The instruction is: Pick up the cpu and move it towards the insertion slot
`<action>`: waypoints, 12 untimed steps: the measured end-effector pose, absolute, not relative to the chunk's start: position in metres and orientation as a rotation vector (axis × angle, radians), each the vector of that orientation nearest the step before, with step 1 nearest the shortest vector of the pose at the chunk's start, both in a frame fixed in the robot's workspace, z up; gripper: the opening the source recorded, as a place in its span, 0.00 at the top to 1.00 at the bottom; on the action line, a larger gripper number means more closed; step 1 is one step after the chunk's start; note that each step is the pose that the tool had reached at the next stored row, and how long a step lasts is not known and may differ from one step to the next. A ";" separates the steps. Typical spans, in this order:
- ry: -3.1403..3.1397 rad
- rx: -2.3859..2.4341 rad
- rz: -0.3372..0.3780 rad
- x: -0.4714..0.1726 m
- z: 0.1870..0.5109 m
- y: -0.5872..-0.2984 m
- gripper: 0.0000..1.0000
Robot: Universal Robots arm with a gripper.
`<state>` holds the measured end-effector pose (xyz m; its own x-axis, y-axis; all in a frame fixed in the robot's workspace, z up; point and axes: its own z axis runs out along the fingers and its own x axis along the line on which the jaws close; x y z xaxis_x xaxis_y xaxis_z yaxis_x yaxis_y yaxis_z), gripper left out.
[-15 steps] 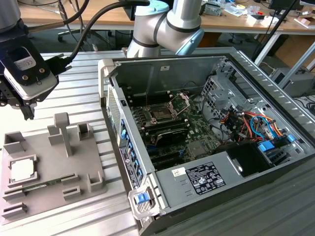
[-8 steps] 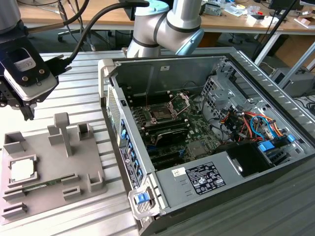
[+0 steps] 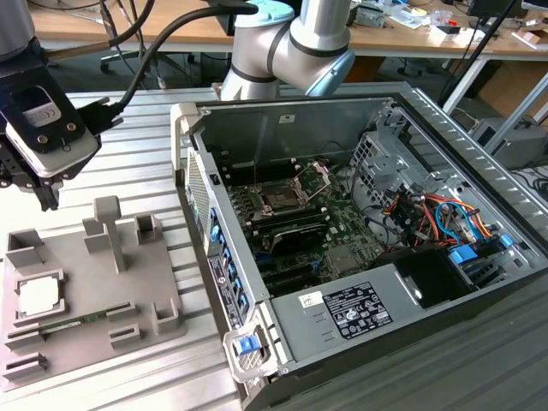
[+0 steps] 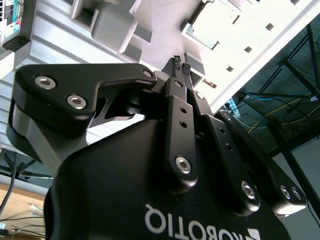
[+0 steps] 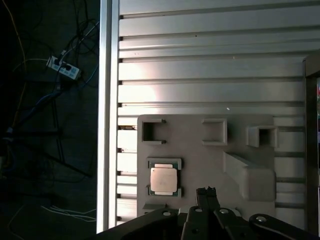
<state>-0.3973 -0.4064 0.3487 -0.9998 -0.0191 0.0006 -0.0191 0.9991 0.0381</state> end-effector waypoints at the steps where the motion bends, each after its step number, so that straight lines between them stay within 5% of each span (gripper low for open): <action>1: -3.140 0.030 -0.060 -0.397 0.348 -0.406 0.89; 12: -3.140 0.030 -0.060 -0.398 0.346 -0.406 0.89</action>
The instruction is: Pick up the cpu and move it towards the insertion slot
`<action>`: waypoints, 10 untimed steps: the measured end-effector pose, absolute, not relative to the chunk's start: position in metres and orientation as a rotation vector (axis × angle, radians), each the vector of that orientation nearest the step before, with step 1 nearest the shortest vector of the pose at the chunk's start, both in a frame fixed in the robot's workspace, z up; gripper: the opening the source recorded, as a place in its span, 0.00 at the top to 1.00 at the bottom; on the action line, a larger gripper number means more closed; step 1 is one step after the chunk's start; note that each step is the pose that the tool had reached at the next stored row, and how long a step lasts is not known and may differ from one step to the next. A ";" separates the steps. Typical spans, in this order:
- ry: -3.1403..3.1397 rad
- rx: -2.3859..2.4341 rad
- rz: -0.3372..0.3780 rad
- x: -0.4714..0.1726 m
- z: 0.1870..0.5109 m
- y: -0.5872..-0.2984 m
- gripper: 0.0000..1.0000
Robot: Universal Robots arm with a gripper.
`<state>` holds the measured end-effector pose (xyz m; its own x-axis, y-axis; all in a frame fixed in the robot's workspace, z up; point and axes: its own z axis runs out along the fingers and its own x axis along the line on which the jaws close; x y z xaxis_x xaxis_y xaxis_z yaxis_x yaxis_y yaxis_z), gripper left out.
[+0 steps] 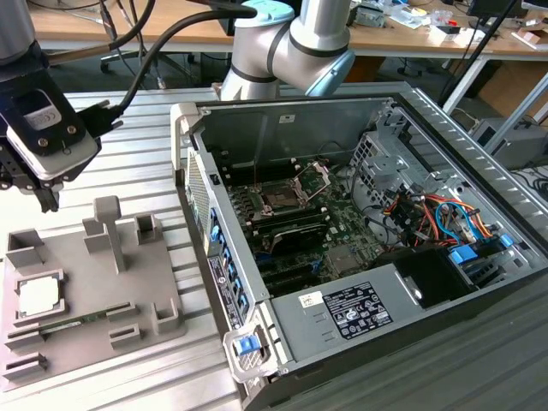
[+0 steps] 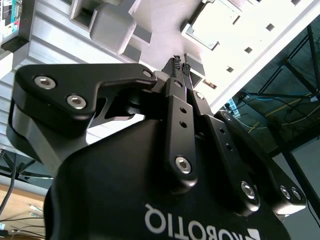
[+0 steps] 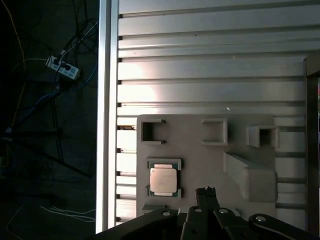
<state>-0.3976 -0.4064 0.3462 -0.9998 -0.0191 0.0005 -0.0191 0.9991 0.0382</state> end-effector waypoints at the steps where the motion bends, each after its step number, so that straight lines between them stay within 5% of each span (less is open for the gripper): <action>1: -3.140 0.030 -0.060 -0.398 0.346 -0.406 0.89; 10: -3.140 0.030 -0.060 -0.398 0.344 -0.406 0.89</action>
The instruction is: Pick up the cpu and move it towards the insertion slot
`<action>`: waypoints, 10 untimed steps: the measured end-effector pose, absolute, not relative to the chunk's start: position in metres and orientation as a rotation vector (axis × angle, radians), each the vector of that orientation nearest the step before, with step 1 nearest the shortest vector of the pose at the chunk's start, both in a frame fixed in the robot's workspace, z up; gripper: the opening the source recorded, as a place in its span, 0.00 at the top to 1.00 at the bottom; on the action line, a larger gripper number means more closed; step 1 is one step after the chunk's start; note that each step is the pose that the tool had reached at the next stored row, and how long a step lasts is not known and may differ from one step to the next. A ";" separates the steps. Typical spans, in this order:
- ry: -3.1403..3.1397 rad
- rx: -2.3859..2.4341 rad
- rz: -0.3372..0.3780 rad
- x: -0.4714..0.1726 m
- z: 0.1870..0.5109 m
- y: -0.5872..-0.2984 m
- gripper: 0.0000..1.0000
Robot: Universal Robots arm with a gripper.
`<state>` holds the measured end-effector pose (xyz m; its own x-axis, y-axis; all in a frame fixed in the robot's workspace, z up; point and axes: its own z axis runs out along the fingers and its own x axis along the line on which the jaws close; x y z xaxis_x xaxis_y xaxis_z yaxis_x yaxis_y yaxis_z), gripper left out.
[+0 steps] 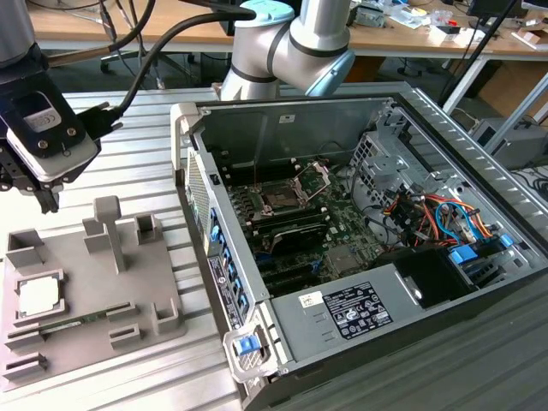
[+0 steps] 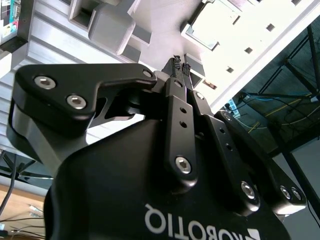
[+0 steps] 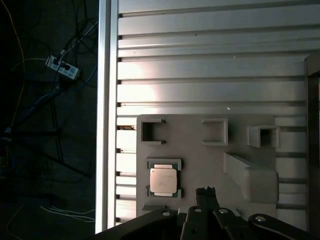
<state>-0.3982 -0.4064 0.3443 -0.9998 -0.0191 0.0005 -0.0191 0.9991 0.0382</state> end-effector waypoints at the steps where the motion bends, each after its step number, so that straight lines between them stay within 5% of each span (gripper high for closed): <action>1: -3.140 0.030 -0.060 -0.398 0.344 -0.406 0.89; 10: -3.140 0.030 -0.060 -0.399 0.343 -0.406 0.89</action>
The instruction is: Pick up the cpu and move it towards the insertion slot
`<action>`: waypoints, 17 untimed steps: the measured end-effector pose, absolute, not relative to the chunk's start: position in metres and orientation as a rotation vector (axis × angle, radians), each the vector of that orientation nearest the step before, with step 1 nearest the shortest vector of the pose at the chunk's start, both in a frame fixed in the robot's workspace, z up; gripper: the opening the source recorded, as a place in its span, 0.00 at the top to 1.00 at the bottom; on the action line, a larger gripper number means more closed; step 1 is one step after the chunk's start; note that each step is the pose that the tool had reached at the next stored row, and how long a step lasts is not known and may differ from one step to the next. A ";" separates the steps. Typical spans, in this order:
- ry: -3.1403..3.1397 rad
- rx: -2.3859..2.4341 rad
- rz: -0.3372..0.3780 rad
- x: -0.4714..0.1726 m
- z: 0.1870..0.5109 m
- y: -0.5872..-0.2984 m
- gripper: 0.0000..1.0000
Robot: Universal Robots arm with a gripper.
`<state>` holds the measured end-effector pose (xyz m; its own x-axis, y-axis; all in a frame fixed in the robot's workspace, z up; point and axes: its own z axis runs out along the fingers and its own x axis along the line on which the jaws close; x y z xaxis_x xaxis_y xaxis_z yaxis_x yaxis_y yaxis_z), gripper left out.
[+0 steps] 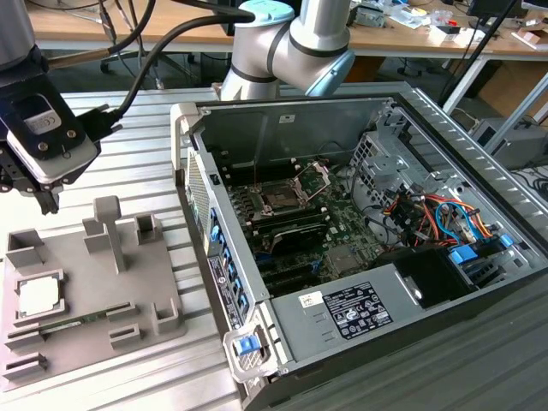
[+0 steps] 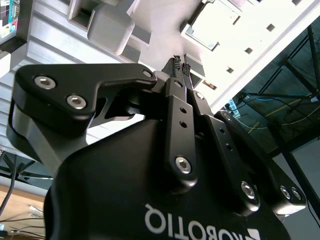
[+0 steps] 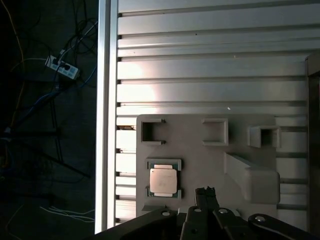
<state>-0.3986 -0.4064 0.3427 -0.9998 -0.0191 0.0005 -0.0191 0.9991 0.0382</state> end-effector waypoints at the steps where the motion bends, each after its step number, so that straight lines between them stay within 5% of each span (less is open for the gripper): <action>1: -3.140 0.030 -0.060 -0.399 0.343 -0.406 0.89; 17: -3.140 0.030 -0.060 -0.400 0.340 -0.406 0.89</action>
<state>-0.3998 -0.4064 0.3396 -0.9998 -0.0191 0.0004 -0.0191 0.9991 0.0383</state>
